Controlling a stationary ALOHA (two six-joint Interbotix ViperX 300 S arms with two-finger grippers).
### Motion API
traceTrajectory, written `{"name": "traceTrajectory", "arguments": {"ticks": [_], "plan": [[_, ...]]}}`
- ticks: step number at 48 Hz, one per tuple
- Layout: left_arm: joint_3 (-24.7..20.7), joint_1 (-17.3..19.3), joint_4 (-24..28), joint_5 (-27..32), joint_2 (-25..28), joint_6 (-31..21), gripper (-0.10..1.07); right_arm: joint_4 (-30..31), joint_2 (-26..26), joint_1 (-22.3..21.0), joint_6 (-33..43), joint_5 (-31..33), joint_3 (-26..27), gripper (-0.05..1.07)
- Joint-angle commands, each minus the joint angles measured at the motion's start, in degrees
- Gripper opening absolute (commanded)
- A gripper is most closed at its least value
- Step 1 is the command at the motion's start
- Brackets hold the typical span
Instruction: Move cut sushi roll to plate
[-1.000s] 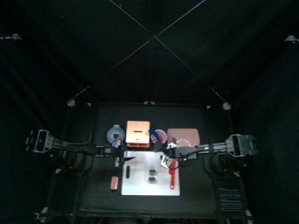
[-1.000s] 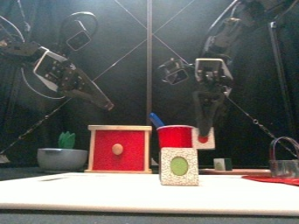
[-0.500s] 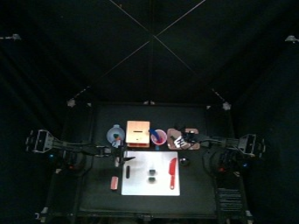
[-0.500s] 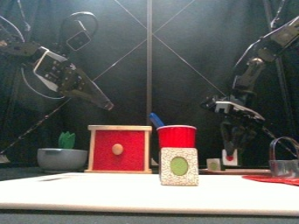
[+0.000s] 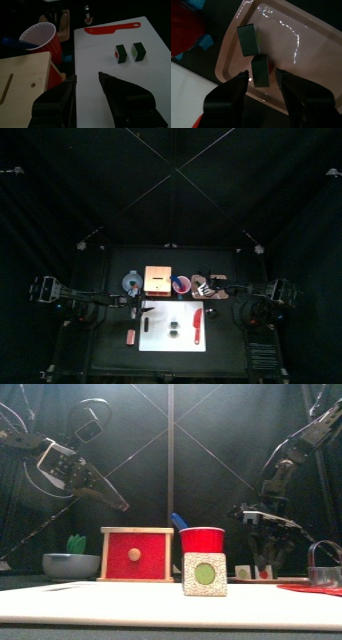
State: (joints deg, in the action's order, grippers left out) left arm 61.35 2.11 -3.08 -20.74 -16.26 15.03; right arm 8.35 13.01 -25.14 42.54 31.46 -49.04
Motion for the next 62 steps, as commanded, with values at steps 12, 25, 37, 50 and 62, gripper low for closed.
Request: {"name": "traceTrajectory", "arguments": {"ticks": [12, 25, 37, 50, 62], "plan": [[-1.2, 0.0, -0.1, -0.5, 0.0, -0.1, 0.8, -0.2, 3.5, 14.7, -0.6, -4.9, 1.8, 0.91], [-2.5, 0.0, -0.1, -0.4, 3.2, 0.0, 0.8, 1.0, -9.5, 29.4, -1.7, -1.5, 16.4, 0.91], [-2.5, 0.0, -0.1, -0.4, 3.3, 0.0, 0.8, 0.0, -18.5, 31.8, -8.4, 4.0, 27.7, 0.91], [-2.3, -0.1, -0.1, -0.4, 3.3, 0.0, 0.8, -1.6, -22.8, 31.8, -12.0, 3.9, 30.2, 0.9], [-2.2, 0.1, -0.1, -0.4, 3.4, 0.0, 0.8, -4.1, -25.0, 32.1, -12.0, 3.1, 29.6, 0.89]]}}
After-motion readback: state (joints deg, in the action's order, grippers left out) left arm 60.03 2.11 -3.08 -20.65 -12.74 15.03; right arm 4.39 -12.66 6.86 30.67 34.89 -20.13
